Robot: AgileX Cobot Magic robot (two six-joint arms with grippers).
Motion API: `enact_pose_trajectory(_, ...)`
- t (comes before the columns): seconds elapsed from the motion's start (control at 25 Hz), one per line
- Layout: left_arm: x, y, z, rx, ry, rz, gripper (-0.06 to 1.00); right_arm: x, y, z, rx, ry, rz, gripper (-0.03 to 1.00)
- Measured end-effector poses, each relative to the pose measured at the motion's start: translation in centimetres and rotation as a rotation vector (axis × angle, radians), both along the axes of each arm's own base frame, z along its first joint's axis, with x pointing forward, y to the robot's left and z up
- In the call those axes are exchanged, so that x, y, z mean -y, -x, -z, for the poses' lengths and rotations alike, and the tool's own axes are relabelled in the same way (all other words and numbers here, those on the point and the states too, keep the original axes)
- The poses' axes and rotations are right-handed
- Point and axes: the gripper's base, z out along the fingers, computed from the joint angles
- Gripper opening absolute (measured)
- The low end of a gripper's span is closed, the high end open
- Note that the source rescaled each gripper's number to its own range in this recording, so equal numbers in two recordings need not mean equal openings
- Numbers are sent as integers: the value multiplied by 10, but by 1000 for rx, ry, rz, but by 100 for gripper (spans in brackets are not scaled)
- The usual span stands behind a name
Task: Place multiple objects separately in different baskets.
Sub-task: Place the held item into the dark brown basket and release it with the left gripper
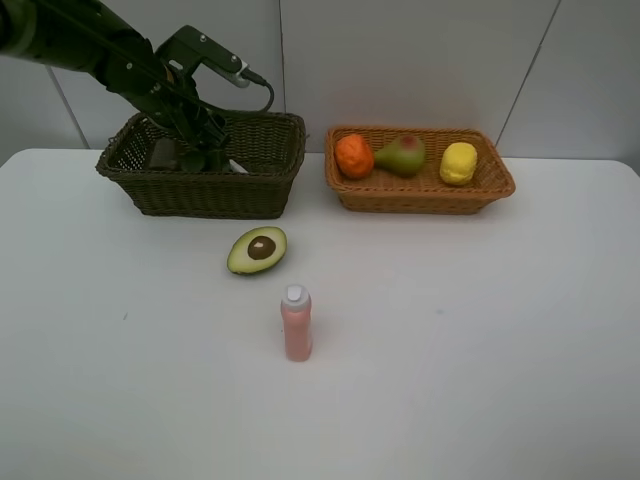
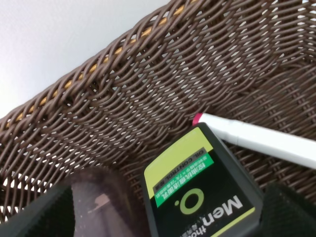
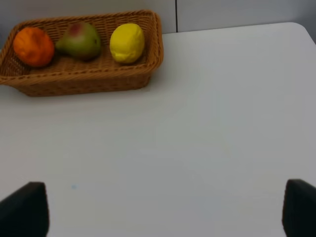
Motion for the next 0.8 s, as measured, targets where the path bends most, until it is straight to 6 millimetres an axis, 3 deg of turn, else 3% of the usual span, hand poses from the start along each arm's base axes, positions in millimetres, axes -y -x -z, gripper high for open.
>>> enact_pose_trajectory(0.48, -2, 2, -1, -24, -16, -12, 100, 0, 0, 0, 0, 0, 0, 100)
enact_pose_trajectory(0.8, -7, 14, -29, -49, 8, -73, 100, 0, 0, 0, 0, 0, 0, 100)
